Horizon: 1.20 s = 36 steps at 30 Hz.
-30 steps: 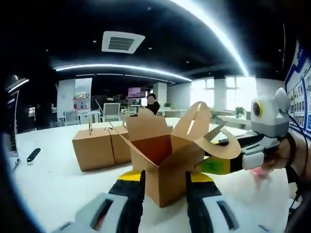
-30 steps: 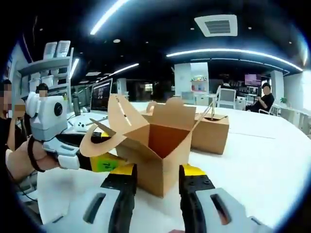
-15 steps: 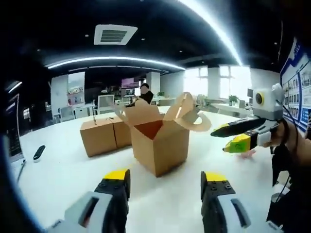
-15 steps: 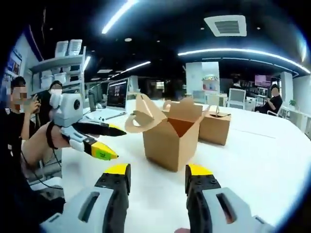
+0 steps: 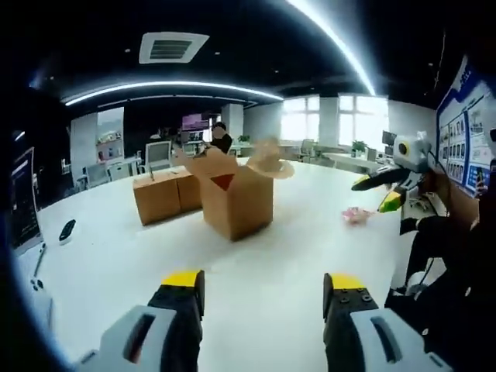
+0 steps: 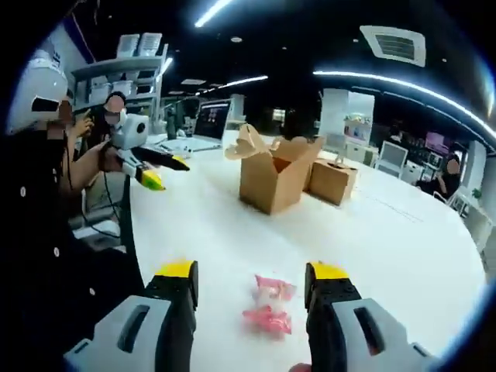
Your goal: Pick up one paper box from the group, open the paper box, and remove the item inside
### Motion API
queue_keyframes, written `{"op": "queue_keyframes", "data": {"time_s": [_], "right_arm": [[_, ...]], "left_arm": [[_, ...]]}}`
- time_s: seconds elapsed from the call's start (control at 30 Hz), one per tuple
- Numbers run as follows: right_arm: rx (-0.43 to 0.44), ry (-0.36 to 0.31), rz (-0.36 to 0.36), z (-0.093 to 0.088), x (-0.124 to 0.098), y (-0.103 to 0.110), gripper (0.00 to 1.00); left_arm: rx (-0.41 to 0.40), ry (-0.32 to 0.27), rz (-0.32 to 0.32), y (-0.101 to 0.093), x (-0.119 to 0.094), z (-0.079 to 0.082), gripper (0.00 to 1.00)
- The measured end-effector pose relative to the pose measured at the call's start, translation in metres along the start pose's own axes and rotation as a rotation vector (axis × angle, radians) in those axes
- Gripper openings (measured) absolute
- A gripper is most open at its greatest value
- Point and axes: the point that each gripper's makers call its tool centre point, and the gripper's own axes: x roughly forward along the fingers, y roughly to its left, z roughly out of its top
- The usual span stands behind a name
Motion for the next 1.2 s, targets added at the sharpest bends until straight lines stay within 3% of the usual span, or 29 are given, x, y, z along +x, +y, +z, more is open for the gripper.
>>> {"op": "queue_keyframes", "data": {"time_s": [0.1, 0.17, 0.23, 0.37, 0.53, 0.73, 1.07, 1.2], "right_arm": [[0.029, 0.086, -0.020, -0.010, -0.010, -0.015, 0.51], [0.092, 0.133, -0.001, -0.013, -0.008, -0.014, 0.49], [0.132, 0.187, 0.026, -0.019, -0.002, -0.009, 0.48], [0.113, 0.285, 0.050, -0.032, 0.020, 0.002, 0.48], [0.094, 0.308, 0.012, -0.033, 0.034, -0.001, 0.43], [0.063, 0.357, -0.015, -0.045, 0.034, -0.004, 0.36], [0.035, 0.349, -0.033, -0.044, 0.032, -0.006, 0.31], [0.047, 0.314, -0.023, -0.036, 0.032, -0.003, 0.31]], "left_arm": [[0.004, 0.016, -0.006, -0.005, -0.003, -0.007, 0.62], [0.004, 0.022, -0.008, -0.006, -0.004, -0.010, 0.62], [0.000, 0.021, -0.011, -0.009, -0.005, -0.011, 0.62], [-0.018, 0.013, -0.008, -0.007, -0.006, -0.014, 0.62], [-0.035, 0.014, 0.003, -0.004, -0.008, -0.019, 0.61], [-0.041, 0.017, 0.008, -0.001, -0.010, -0.021, 0.61], [-0.043, 0.014, 0.001, -0.003, -0.008, -0.019, 0.60], [-0.043, 0.011, 0.000, -0.003, -0.009, -0.018, 0.60]]}}
